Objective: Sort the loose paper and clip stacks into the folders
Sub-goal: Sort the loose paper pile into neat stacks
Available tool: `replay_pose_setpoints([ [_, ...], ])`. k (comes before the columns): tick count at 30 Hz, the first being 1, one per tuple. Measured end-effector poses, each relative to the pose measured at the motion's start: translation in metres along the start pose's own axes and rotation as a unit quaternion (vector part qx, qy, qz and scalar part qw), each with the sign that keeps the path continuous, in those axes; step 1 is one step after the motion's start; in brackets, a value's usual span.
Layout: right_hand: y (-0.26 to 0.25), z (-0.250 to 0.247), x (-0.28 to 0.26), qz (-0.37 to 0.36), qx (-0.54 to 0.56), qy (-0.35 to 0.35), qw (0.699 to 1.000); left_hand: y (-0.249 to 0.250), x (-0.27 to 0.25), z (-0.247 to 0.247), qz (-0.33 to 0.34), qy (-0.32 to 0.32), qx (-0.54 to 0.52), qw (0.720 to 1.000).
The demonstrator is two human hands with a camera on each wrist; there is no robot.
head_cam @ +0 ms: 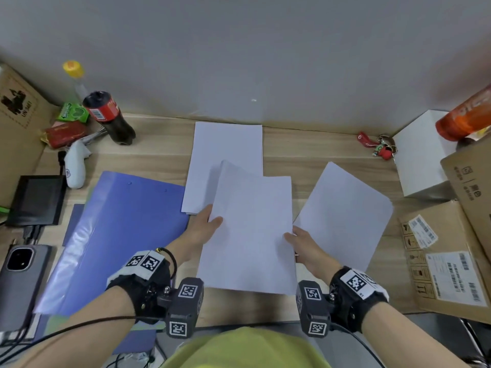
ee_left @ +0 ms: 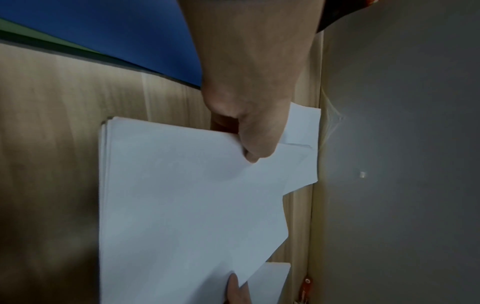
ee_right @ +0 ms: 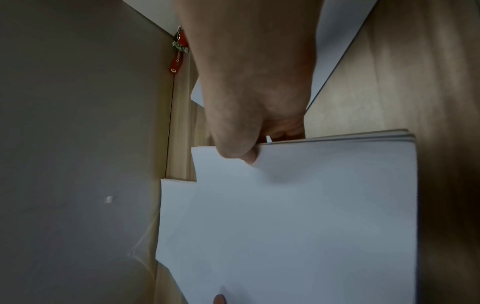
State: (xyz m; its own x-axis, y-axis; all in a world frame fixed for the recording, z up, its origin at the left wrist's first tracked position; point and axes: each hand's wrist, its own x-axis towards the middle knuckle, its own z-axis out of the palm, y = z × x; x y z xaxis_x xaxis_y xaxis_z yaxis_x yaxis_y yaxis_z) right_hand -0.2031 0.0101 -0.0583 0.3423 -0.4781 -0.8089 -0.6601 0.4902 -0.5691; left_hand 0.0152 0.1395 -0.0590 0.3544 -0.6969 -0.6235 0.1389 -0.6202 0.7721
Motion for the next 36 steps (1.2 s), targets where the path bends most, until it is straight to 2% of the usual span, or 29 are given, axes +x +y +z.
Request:
replay_pose_setpoints([
  [6,-0.063,0.016,0.027,-0.084,0.037,0.025,0.995,0.041,0.033,-0.04,0.061,0.095,-0.031,0.993],
  [10,-0.099,0.016,0.041,-0.1,0.058,0.012,0.993,0.06,0.059,-0.064,0.051,0.117,-0.032,0.991],
  [16,-0.081,0.003,0.063,-0.018,0.052,-0.011,0.998,0.049,0.073,-0.075,-0.022,0.108,-0.028,0.994],
  [20,-0.07,0.005,0.079,0.012,0.089,-0.014,0.996,0.033,0.084,-0.072,-0.028,0.057,-0.002,0.998],
  [24,-0.066,0.008,0.089,0.015,0.082,-0.01,0.996,0.019,0.094,-0.064,-0.038,0.032,-0.005,0.999],
  [27,-0.067,0.006,0.089,0.014,0.074,0.003,0.997,0.019,0.093,-0.057,-0.063,0.044,-0.004,0.997],
  [32,-0.064,-0.005,0.087,0.014,0.066,-0.01,0.998,0.016,0.097,-0.057,-0.052,0.029,0.001,0.998],
  [34,-0.064,-0.013,0.079,0.007,0.063,-0.021,0.998,0.02,0.097,-0.052,-0.047,0.051,0.007,0.998],
  [36,-0.061,-0.028,0.069,-0.014,0.075,0.005,0.997,0.03,0.095,-0.042,-0.018,0.108,0.043,0.993],
])
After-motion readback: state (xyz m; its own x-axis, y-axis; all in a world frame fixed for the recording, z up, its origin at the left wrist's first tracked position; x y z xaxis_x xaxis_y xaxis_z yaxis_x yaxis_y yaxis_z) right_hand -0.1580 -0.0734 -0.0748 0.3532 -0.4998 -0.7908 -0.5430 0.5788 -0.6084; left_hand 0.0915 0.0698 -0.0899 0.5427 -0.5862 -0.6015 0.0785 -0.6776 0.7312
